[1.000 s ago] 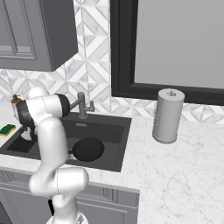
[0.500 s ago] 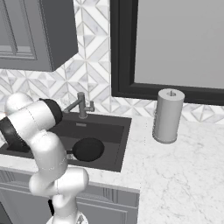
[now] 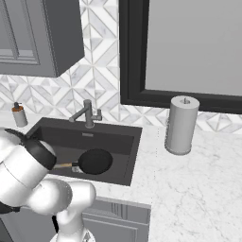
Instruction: Pick the pan and sponge and place them into the sink. Then turn on the water.
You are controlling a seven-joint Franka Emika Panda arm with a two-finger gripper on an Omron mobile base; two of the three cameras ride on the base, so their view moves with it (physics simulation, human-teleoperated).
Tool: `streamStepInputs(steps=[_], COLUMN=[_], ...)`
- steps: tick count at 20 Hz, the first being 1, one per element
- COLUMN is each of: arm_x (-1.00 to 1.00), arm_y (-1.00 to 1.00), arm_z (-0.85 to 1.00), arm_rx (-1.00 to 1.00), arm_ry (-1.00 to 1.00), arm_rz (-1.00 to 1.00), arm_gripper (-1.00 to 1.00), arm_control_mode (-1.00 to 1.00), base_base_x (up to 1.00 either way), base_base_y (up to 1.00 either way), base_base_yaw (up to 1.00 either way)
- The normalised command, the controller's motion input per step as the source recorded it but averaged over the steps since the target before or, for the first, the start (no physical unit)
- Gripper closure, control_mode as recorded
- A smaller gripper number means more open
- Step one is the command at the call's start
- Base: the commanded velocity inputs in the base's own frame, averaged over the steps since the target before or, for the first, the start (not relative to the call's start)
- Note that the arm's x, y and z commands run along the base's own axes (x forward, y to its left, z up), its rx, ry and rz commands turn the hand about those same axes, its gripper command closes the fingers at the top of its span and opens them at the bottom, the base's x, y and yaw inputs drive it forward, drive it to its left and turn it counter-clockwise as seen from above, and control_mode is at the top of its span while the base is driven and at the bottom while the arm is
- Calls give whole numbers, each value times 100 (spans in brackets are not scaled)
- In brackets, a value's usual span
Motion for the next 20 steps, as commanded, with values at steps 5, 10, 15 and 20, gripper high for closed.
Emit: streamStepInputs(steps=[5, 10, 15, 20], arm_x=[-51, -6, 0, 1], arm_y=[2, 17, 40, 71], arm_z=[55, 74, 41, 0], arm_rx=[21, 1, -5, -18], arm_ry=[11, 8, 10, 23], arm_rz=[25, 18, 5, 0], arm_gripper=[-100, -100, -100, -100], arm_control_mode=[-100, -100, -100, -100], base_base_x=[0, 0, 0, 0], base_base_y=[0, 0, 0, 0], base_base_yaw=[0, 0, 0, 0])
